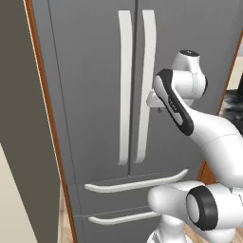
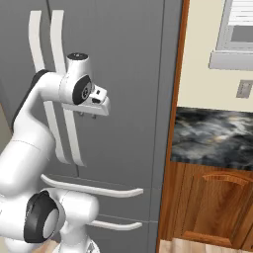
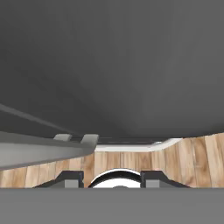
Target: Open the fridge, remove the peach, cucumber, and chicken drumstick, and place them on any counter.
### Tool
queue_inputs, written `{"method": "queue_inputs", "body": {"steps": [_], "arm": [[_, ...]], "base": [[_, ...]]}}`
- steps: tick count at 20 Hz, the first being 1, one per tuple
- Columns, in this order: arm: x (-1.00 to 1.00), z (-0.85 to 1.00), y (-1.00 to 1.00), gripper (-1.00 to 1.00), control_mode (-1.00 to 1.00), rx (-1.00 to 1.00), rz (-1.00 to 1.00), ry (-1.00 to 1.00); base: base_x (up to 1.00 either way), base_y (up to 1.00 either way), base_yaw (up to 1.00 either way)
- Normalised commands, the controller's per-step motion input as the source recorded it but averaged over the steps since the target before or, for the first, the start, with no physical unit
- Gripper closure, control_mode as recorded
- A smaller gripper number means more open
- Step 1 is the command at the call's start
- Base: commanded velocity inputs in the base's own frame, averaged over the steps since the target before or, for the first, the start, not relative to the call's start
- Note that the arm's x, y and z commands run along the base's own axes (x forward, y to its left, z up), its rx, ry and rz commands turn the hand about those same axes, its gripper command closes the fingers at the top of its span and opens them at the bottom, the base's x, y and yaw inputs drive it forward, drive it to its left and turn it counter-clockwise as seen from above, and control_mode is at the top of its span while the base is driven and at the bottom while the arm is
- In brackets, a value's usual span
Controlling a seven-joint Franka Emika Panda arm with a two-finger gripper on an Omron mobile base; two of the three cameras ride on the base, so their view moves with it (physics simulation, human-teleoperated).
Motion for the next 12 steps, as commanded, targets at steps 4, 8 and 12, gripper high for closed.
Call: {"method": "queue_inputs", "body": {"steps": [4, 8, 12], "arm": [[0.0, 0.0, 0.0, -1.0, 1.0, 0.0, 0.0, 0.0], [0.0, 0.0, 0.0, -1.0, 1.0, 0.0, 0.0, 0.0], [0.0, 0.0, 0.0, -1.0, 1.0, 0.0, 0.0, 0.0]], "base": [[0.0, 0.26, 0.0], [-0.21, 0.76, 0.0], [-0.4, 0.44, 0.0]]}}
